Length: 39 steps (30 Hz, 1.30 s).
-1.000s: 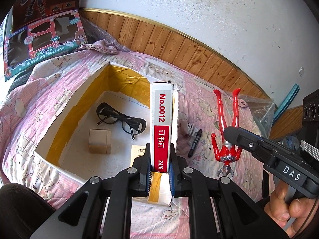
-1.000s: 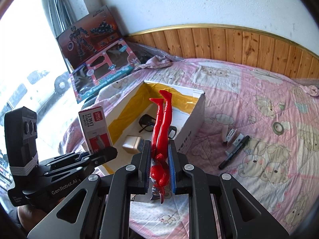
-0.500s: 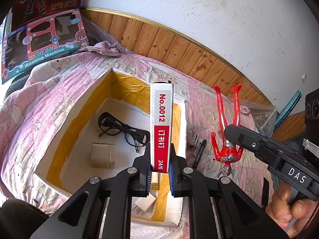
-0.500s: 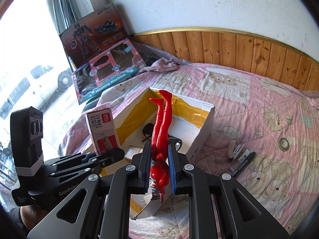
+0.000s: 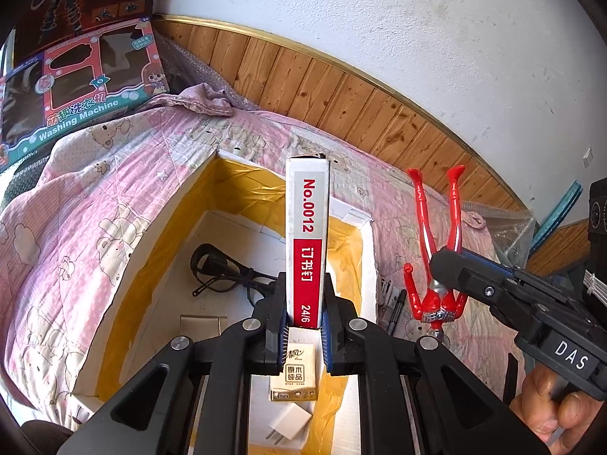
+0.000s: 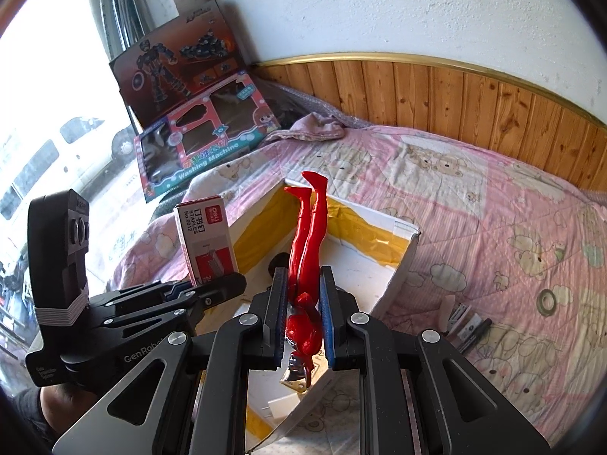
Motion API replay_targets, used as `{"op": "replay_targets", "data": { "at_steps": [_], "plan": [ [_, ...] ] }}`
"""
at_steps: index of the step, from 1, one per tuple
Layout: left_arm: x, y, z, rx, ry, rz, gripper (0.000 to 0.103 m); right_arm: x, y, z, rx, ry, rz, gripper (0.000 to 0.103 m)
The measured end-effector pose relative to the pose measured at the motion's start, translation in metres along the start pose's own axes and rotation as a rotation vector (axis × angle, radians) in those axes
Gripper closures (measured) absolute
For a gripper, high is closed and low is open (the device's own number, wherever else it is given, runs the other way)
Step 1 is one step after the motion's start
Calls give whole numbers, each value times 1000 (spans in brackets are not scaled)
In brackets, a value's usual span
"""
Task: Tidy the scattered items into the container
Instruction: 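Carry the staple box and red figure over the box opening with both tools, then open the left tool to drop the staple box while the right tool drops the red figure inside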
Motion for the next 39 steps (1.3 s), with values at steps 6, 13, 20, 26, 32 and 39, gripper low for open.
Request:
{"op": "replay_targets", "data": {
  "at_steps": [6,13,20,26,32,39],
  "plan": [
    [17,-11,-3,5,-9,3,89,8,-17,2,-5,13,-13,87],
    [32,-33,-12,-16,46,-18,89,18,-36,6,-28,48,-25,87],
    [39,-66,-21,-45,143,-67,89,23,-62,12,-44,87,-57,87],
    [31,-100,-39,-44,283,-124,89,23,-86,21,-69,124,-93,87],
    [21,-133,-47,-32,368,-195,89,21,-111,36,-89,151,-146,87],
    [6,-162,-49,7,346,-306,81,20,-116,52,-83,111,-131,67]
  ]
}}
Point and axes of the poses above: each gripper's, at about its wrist camera, not at the fingertips, and y roughly against the way its jaws point, z to its right, x to its top, the point moved 7 cm from there along -y, roughly the way its jaws point, and after that the axes turned 7 degrees about -y, right-handed, at the moved point
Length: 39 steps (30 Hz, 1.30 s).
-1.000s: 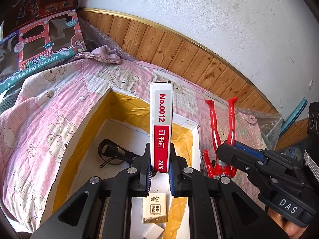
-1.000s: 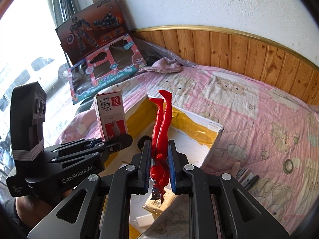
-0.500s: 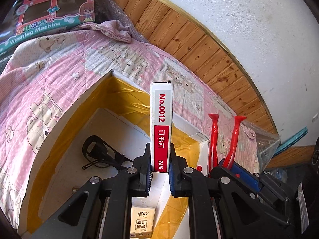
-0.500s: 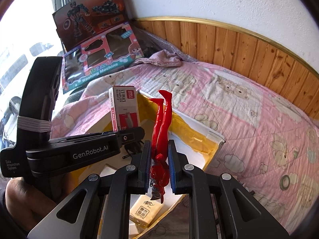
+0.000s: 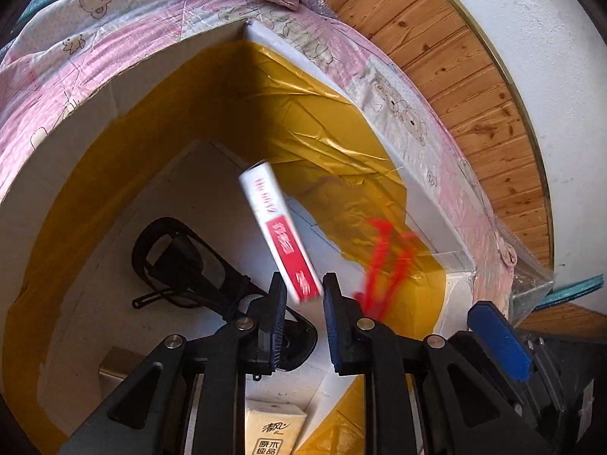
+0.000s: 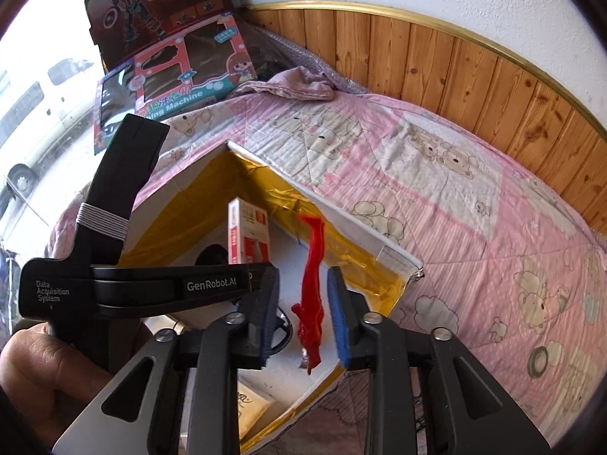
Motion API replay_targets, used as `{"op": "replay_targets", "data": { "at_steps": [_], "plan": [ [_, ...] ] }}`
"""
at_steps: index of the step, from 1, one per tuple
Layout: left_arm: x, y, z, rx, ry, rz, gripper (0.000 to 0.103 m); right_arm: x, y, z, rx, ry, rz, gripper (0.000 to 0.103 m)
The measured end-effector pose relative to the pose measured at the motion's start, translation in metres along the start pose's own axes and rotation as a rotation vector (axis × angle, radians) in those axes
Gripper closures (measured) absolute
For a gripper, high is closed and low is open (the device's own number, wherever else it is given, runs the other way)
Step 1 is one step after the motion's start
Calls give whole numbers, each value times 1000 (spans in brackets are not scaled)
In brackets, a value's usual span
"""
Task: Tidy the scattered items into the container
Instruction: 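Open the left tool to drop the staple box while the right tool drops the red figure inside, then move the left tool onto the white stapler while the right tool approaches the black marker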
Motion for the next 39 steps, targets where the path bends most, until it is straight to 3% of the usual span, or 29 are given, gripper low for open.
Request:
{"op": "replay_targets", "data": {
  "at_steps": [3,10,14,18,25,29,32,39],
  "plan": [
    [-2,12,1,9,-23,22,75,-1,16,6,40,-51,20,66],
    [-17,51,0,24,-35,79,75,-23,62,13,167,-200,20,66],
    [-48,79,15,44,-134,135,75,-57,88,4,240,-211,24,66],
    [-95,102,44,51,-296,184,75,-102,105,-1,324,-237,22,66],
    [-161,115,116,-11,-527,188,75,-167,124,44,295,-396,46,65],
    [-180,104,150,-35,-588,158,55,-190,129,79,233,-473,57,64],
    [-182,85,169,-16,-609,130,49,-199,127,107,183,-536,57,64],
    [-151,34,199,16,-588,89,49,-191,101,154,103,-622,61,64]
  ]
}}
Point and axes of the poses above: each gripper's, at about its wrist camera, not at the fingertips, and y roughly against the way its jaws point, z to its right, x to its top, the point moved 7 cm from there along -y, roughly the way its jaws point, and after that the axes turned 7 degrees about -y, right-handed, at the moved point
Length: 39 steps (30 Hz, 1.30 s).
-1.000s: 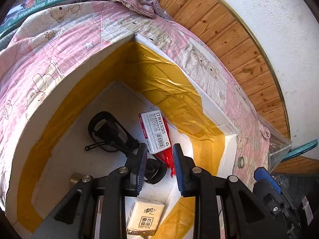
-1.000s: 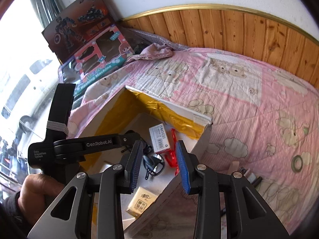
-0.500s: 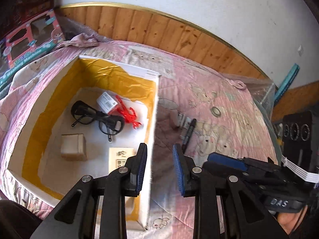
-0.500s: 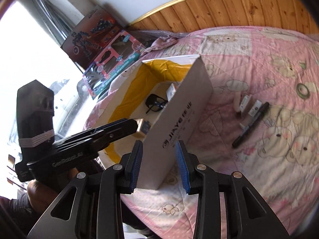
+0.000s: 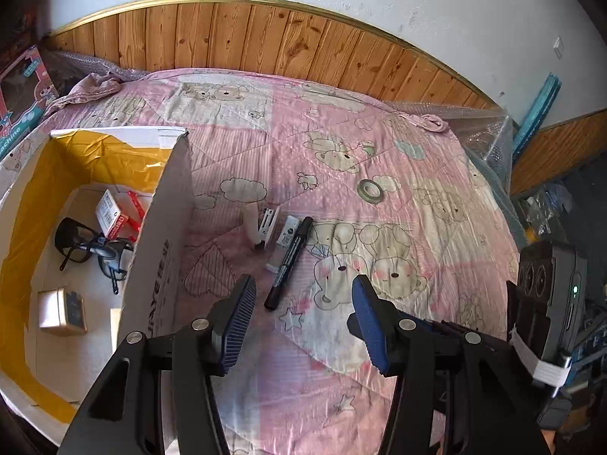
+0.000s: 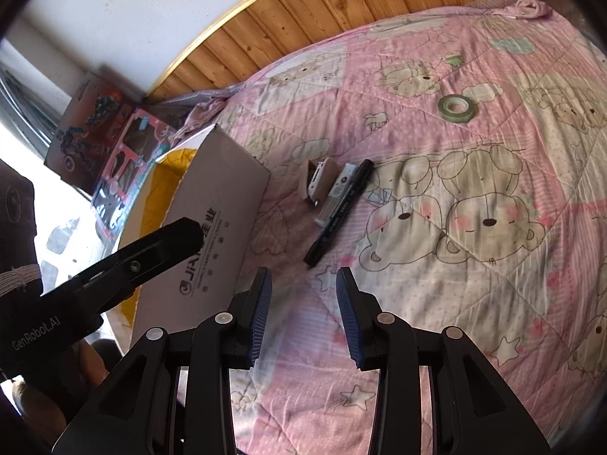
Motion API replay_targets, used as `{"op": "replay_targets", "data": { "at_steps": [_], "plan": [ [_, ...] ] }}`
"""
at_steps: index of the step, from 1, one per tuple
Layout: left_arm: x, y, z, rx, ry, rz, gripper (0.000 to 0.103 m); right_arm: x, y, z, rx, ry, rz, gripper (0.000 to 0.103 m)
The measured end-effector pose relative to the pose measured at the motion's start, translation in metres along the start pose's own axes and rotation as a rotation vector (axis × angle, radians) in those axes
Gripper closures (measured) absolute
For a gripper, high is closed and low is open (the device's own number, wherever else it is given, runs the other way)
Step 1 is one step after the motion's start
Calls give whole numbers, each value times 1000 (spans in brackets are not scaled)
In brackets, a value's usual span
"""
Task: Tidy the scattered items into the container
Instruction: 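Move the left tool onto the white stapler while the right tool approaches the black marker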
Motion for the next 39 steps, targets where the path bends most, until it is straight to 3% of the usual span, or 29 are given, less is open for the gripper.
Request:
{"op": "replay_targets", "data": {
  "at_steps": [8,10,15,17,20,21,24,31,33,37,39],
  "plan": [
    [33,-57,-34,76,60,-51,49,28,-68,4,-139,106,2,67],
    [36,-72,-41,84,67,-73,49,33,-83,8,-168,123,6,74],
    [31,-106,-50,93,74,-131,49,34,-108,26,-217,139,-21,80],
    [28,-118,-52,89,74,-149,49,37,-102,45,-309,122,-11,83],
    [24,-138,-53,86,73,-173,49,43,-91,63,-259,24,1,88],
    [22,-145,-54,86,74,-183,49,45,-88,63,-249,17,8,83],
    [20,-161,-63,112,92,-201,49,48,-83,53,-188,7,15,83],
    [24,-171,-70,53,169,-156,49,42,-89,37,-122,-21,-6,83],
    [28,-174,-63,59,140,-156,56,42,-87,40,-122,-33,-4,82],
    [31,-178,-42,137,0,-141,58,43,-84,45,-118,-57,2,79],
    [31,-174,-38,150,-18,-126,58,43,-81,48,-117,-68,7,79]
  ]
}}
Point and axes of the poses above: each gripper's, at about its wrist camera, not at the fingertips, and y roughly against the way its jaws point, z to its right, x to its top, the point moved 7 cm from there along -y, roughly the way its jaws point, and after that the axes turned 7 degrees about -y, right-handed, at the moved point
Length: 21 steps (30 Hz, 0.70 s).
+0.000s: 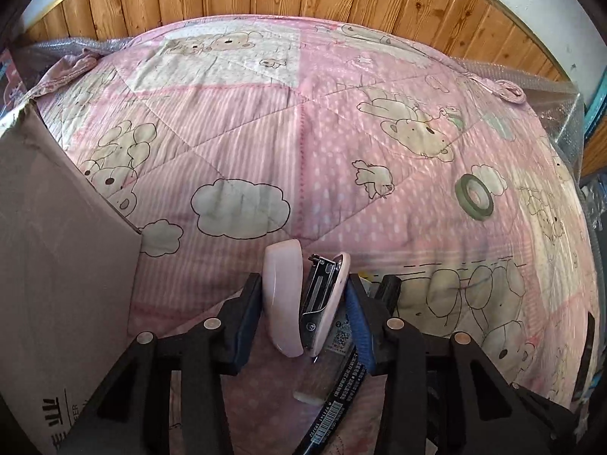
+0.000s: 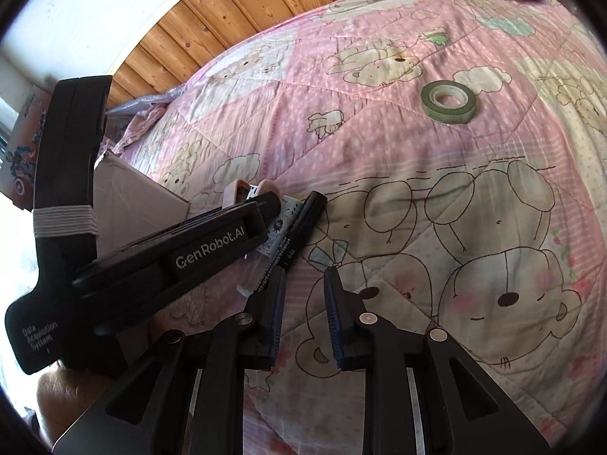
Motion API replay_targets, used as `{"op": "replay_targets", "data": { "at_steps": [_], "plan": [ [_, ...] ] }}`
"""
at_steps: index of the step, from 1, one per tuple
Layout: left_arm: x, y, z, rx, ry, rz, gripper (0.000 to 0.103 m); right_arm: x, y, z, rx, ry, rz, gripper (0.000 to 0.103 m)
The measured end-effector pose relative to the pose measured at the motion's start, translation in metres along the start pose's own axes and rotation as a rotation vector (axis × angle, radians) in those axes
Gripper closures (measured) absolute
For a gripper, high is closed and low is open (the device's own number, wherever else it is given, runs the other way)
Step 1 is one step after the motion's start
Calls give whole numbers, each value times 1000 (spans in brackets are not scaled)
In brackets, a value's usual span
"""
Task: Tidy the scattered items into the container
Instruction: 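Move the left tool onto the white stapler while the right tool approaches the black marker, then grasp the pink stapler with the left tool and lift it while the right tool nears the marker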
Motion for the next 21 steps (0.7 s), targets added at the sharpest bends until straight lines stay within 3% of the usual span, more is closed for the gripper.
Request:
{"op": "replay_targets", "data": {
  "at_steps": [3,4,8,10,12,16,18,19,21],
  "plan": [
    [-1,11,-7,22,6,32,59,2,4,5,-1,-28,8,79],
    [-3,16,-10,-3,20,38,59,3,6,8,-3,-41,11,79],
    [-22,36,-23,-177,138,45,59,9,16,22,-19,-86,23,79],
    [-33,34,-18,-327,218,16,59,12,20,26,-19,-97,26,79],
    [-47,37,-14,-425,266,14,59,12,25,27,-9,-101,30,79],
    [-67,45,1,-489,259,29,59,4,36,28,8,-94,31,79],
    [-69,52,8,-413,191,36,59,-2,40,33,4,-99,22,79],
    [-70,55,12,-336,123,26,59,-4,41,37,2,-107,17,79],
    [-67,65,21,-70,-84,24,60,-8,44,44,2,-134,10,79]
  ]
}}
Point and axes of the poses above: each gripper's, at about its wrist camera, not at the fingertips, and y roughly against the way its jaws point, z to its right, x to its top, the point moved 7 cm from there along -y, roughly the way its jaws point, and after that the axes turned 7 degrees about -y, right-handed, at the moved point
